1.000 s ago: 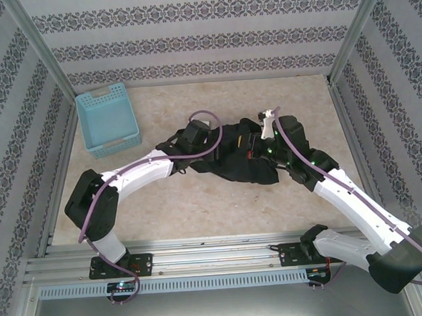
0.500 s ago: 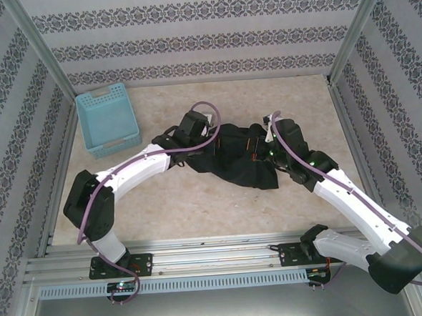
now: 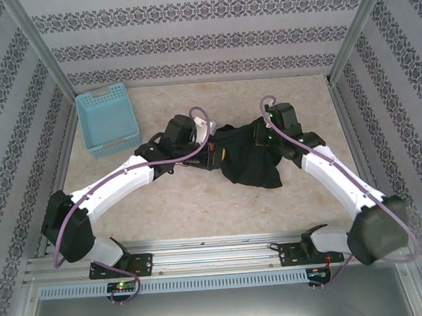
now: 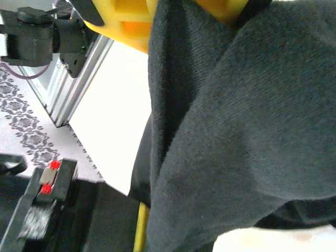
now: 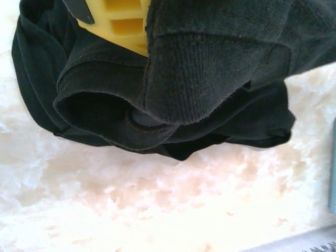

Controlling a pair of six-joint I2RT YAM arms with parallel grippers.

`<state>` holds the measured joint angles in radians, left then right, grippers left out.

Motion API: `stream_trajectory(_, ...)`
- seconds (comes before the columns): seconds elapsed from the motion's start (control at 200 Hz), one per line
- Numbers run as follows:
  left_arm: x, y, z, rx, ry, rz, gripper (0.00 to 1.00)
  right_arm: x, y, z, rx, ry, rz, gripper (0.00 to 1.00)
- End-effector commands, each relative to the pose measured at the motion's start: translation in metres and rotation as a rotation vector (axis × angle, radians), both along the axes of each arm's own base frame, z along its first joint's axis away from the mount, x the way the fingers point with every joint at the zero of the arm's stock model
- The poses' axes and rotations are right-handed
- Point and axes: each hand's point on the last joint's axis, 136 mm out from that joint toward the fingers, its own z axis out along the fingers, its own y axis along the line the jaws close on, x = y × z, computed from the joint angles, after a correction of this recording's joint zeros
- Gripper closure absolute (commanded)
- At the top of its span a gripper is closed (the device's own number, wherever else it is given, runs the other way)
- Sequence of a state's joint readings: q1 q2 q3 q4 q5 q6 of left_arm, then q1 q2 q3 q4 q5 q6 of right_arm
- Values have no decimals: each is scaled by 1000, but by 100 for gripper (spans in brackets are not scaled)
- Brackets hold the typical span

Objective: Fold the inside-out t-shirt

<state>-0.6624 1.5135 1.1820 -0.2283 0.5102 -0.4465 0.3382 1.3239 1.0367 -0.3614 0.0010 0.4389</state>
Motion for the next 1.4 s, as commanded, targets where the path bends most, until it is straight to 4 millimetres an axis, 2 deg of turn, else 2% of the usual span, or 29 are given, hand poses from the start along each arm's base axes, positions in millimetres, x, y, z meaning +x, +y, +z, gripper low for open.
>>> stream_trajectory(0.0,28,11,-14,-17,54,61,100,27,-20,-5,-74,-5,-64,99)
stream_trajectory(0.095,46,19,-33,-10,115,118,100,26,-17,-8,-62,20,-45,75)
stream_trajectory(0.195,54,17,-38,-20,128,128,100,10,-6,-1,-24,1,8,49)
stream_trajectory(0.29,58,12,-40,-34,136,127,100,-17,10,9,-40,-22,80,37)
stream_trajectory(0.345,59,11,-40,-40,135,127,100,-35,24,16,-47,-53,140,35)
stream_trajectory(0.475,60,11,-38,-41,129,124,100,-71,56,20,-31,-76,253,33)
stream_trajectory(0.57,59,12,-37,-39,126,123,100,-84,81,14,29,-66,317,34)
stream_trajectory(0.635,59,13,-37,-39,123,128,100,-82,93,1,51,-44,338,37)
stream_trajectory(0.779,58,14,-35,-44,121,133,100,-65,104,-33,5,-3,353,43)
stream_trajectory(0.924,57,16,-31,-44,114,135,100,-51,122,-53,-12,-2,412,44)
stream_trajectory(1.034,56,16,-30,-43,112,135,100,-37,115,-69,-67,2,369,45)
stream_trajectory(1.234,55,18,-25,-44,104,133,100,-24,95,-92,-178,15,277,47)
stream_trajectory(1.394,55,18,-23,-43,99,131,100,-18,83,-99,-232,18,226,57)
